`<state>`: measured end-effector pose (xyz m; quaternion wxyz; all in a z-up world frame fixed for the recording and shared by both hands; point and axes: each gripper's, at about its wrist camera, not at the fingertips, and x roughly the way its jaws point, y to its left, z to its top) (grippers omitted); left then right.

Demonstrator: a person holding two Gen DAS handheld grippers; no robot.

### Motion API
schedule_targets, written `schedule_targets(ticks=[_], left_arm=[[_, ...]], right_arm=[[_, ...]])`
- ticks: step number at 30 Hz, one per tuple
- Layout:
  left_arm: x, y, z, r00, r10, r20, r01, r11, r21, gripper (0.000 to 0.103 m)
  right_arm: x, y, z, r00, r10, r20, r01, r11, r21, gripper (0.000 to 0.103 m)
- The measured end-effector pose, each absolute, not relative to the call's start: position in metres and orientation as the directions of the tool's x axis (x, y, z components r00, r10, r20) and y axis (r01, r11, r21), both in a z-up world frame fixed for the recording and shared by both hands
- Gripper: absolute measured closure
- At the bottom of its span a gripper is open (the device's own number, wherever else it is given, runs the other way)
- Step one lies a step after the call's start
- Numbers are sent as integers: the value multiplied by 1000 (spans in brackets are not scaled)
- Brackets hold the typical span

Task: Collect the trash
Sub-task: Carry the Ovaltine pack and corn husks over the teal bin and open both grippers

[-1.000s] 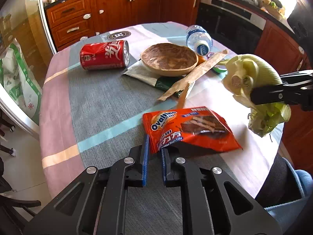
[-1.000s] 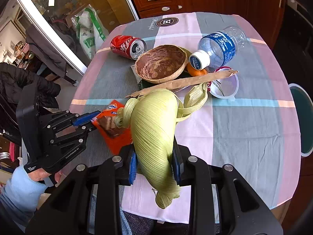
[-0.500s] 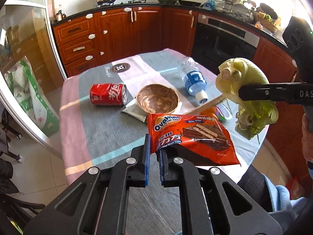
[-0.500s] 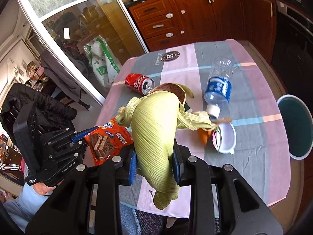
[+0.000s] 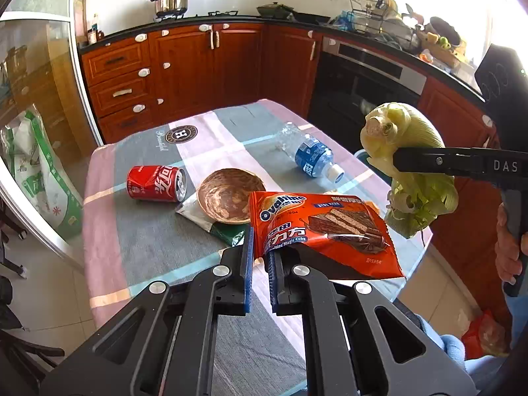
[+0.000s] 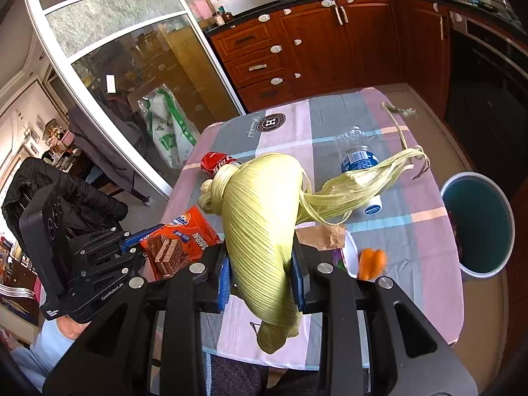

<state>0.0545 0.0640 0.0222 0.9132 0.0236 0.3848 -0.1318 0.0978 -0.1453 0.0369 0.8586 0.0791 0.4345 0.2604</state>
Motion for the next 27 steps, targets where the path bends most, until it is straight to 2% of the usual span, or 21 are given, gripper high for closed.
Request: schedule_targets(ticks=[7, 17, 27], left_arm=[[62, 51, 31, 680, -240, -693, 270, 960, -68, 95], [72, 25, 31, 665, -281, -692, 315, 946, -81, 95], [106, -56, 35, 611, -346, -712, 428, 901, -71, 95]], right_arm=[[94, -156, 62, 533, 524, -665, -396, 848, 351, 76], [98, -187, 58, 577, 458, -676, -327, 888, 323, 75], [105, -263, 54, 647, 391, -654, -196, 915, 353, 75]])
